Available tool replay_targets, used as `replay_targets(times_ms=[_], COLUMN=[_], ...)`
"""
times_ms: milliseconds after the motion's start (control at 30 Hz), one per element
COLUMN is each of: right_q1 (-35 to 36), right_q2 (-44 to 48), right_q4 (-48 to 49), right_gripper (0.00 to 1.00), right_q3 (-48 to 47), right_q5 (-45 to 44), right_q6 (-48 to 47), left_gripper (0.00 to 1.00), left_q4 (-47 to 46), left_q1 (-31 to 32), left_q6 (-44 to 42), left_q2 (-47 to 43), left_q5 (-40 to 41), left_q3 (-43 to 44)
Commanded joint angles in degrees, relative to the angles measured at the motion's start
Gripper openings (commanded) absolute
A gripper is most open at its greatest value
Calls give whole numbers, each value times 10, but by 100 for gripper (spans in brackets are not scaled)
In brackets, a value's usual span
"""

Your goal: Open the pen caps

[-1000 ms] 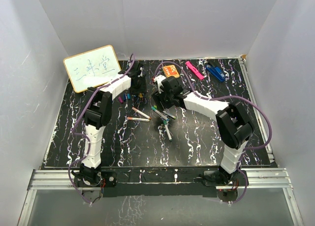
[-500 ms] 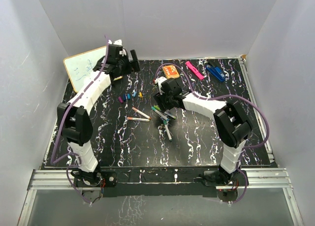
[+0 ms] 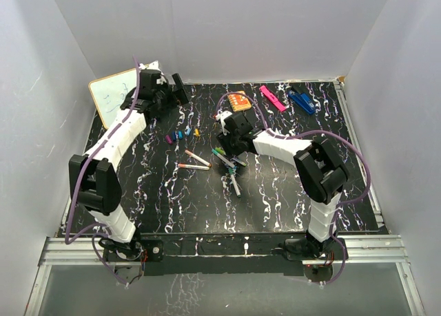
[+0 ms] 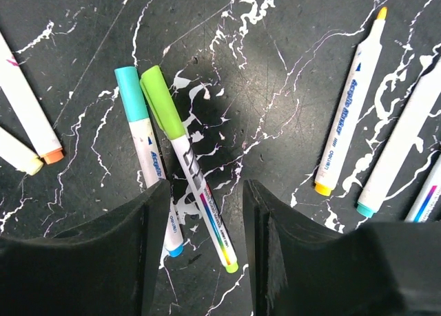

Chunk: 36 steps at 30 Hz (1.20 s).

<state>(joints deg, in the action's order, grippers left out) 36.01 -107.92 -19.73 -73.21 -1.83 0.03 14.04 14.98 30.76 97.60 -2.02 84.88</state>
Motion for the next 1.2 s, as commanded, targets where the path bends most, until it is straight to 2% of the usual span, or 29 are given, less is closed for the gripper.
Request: replay_targets(times_ms=[0, 267, 467, 867, 1000, 1167], right_q1=[0, 1, 1, -4, -11, -12], right_q2=[-13, -28, -42, -72, -75, -41], right_q4=[5, 2, -7, -22, -22, 10], right_gripper=[43, 43, 38, 19, 0, 0], right_q3=[3, -1, -3, -28, -51, -70], right_q5=[-10, -10, -13, -36, -42, -55], right_q6=[-3, -3, -2, -9, -12, -9], left_gripper=[98, 98, 98, 98, 97, 95], left_q4=[-36, -36, -38, -40, -42, -84], left_q1=[-13, -18, -20, -24, -23, -24], left_q6=[13, 17, 20, 22, 30, 78], left_q2=[-57, -63, -66, -62, -52, -51], left_q5=[-11, -14, -16, -40, -87, -150], left_q3=[-6, -7, -12, -14, -21, -66])
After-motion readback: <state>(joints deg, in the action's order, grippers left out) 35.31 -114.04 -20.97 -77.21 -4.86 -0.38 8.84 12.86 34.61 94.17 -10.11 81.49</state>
